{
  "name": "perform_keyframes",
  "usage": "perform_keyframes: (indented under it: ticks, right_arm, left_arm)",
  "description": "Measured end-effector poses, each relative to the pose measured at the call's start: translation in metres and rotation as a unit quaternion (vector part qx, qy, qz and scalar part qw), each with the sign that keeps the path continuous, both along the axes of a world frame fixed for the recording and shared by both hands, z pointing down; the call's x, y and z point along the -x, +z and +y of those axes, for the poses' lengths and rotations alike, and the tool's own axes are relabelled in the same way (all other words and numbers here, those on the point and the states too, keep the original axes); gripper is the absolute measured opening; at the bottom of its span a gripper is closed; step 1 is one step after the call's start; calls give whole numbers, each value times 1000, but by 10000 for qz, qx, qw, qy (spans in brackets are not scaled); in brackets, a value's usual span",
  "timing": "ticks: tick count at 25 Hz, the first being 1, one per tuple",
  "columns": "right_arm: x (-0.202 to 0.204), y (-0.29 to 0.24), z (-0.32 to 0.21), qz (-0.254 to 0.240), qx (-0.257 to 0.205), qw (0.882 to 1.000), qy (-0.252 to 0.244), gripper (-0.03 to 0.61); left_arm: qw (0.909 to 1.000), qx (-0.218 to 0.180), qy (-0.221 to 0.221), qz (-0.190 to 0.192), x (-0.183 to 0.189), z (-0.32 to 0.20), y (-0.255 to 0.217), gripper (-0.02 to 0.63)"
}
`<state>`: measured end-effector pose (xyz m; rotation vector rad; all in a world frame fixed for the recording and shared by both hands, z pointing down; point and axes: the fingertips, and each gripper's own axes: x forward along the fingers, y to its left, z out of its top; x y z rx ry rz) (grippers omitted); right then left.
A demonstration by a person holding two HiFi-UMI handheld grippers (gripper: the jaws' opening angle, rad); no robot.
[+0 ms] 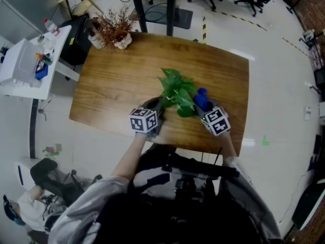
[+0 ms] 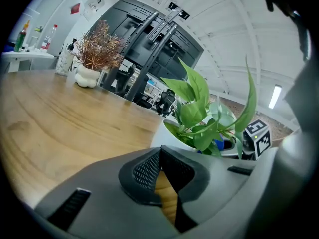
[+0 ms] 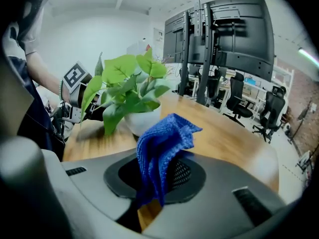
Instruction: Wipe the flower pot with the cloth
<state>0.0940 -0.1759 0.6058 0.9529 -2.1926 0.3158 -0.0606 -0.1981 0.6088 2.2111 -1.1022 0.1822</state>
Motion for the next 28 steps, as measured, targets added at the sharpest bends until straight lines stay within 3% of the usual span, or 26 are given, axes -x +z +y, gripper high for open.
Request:
perform_keyframes:
  ticks: [9, 20, 28]
  right_arm:
    - [46, 2, -9, -107, 40, 9980, -620, 80]
    - [75, 20, 26, -29, 310, 9963, -796, 80]
    - [72, 24, 28, -162, 490, 9964, -666, 80]
  left_arm:
    - [9998, -143, 100, 10, -4, -18, -8, 0]
    - [10000, -14, 41, 36, 0, -32, 3, 0]
    - [9999, 60, 82, 40, -3, -21, 7, 0]
